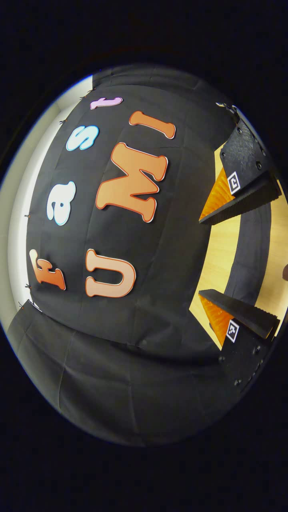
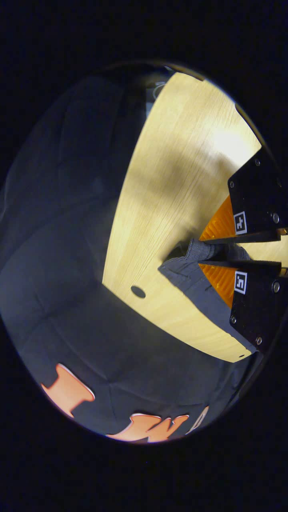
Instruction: Grasp the waist and the cuffs of the jeans and fold them to make the two legs overlap; first hold the waist and fold one-third of the jeans toward the cuffs, then hold the cuffs and fold the remaining one-third in the same direction to finish folding.
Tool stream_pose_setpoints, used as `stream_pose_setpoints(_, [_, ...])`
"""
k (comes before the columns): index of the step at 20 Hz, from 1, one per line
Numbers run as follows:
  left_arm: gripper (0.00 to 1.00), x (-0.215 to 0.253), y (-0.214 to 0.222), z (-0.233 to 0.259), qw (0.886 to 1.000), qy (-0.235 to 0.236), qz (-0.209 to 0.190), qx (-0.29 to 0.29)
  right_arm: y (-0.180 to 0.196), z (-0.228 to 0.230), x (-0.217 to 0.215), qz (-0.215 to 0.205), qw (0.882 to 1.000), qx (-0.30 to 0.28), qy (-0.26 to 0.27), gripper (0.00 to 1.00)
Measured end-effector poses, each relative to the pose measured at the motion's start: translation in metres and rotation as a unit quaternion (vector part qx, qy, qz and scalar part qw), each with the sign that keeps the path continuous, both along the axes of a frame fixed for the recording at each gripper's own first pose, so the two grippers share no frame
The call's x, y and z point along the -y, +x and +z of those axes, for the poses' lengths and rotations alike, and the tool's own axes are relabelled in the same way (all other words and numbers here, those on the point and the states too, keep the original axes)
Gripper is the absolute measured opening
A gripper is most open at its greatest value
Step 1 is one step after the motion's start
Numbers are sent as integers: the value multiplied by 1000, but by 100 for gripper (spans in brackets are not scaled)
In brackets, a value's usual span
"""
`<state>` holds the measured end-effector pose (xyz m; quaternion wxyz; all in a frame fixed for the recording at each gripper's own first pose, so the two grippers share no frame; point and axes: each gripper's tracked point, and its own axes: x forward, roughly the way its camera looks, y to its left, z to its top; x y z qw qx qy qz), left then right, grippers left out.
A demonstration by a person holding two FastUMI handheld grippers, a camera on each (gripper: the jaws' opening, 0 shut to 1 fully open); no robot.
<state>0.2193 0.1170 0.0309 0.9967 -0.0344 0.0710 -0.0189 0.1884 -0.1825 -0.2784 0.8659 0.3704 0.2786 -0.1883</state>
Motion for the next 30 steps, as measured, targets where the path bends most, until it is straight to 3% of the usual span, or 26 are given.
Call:
stream_pose_setpoints(4, [98,-38,2,-9,1000,-20,8,-17,6,63,-33,28,996,21,-81,19])
stream_pose_setpoints(7, [97,-69,-1,-14,999,-28,18,-23,16,109,-70,65,985,51,-150,19])
stream_pose_setpoints(8, [98,-78,-1,-14,999,-33,20,-23,22,113,-73,69,979,56,-184,17])
stream_pose_setpoints(9, [98,-85,0,-15,999,-38,22,-28,22,101,-76,80,978,25,-193,17])
stream_pose_setpoints(10, [100,-92,-2,-17,998,-42,24,-34,21,86,-88,100,980,10,-170,17])
stream_pose_setpoints(12, [98,-101,-1,-20,998,-48,27,-36,10,58,-85,58,994,-7,-92,17])
stream_pose_setpoints(14, [97,-104,2,-27,998,-47,30,-42,4,29,-78,6,1000,-27,-10,16])
stream_pose_setpoints(15, [97,-102,3,-31,997,-47,28,-45,1,20,-77,-9,999,-34,24,24])
stream_pose_setpoints(19, [98,-80,15,-49,995,-65,14,-78,-7,-11,-76,-31,992,-46,109,99])
stream_pose_setpoints(22, [98,-56,26,-58,993,-72,2,-92,1,-18,-84,-47,984,-39,169,98])
stream_pose_setpoints(30, [98,-34,42,-53,993,-65,4,-94,37,-32,-72,-64,971,-27,231,94])
